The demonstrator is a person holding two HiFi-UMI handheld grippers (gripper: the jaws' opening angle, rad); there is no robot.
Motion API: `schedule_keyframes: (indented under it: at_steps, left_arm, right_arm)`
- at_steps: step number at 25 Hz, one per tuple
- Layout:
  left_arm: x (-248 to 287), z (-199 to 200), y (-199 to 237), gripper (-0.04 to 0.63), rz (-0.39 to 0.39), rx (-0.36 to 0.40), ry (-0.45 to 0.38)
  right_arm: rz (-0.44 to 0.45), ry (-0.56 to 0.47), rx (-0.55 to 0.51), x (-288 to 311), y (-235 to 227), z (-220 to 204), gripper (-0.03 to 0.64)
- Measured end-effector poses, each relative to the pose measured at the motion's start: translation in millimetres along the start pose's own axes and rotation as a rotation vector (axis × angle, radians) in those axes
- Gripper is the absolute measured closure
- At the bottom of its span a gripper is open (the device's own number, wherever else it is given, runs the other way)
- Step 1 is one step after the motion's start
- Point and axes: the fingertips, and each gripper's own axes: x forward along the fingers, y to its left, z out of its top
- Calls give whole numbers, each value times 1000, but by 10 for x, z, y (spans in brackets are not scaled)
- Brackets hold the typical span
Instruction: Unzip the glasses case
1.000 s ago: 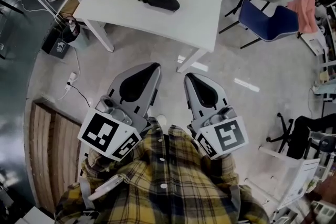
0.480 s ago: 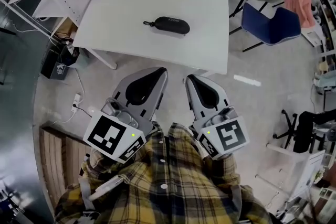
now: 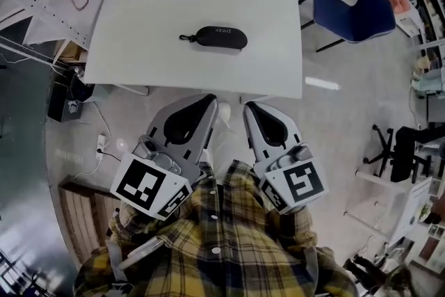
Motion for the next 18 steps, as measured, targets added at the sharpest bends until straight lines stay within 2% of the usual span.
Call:
schedule_keyframes:
  at_steps: [8,18]
  left_arm:
    - [552,74,374,589,11,8,18]
    - [1561,433,817,589,33,40,15]
  right_arm:
    - [-8,8,23,489,-533,86,618]
    - [4,-19,17,1127,-1441,507,618]
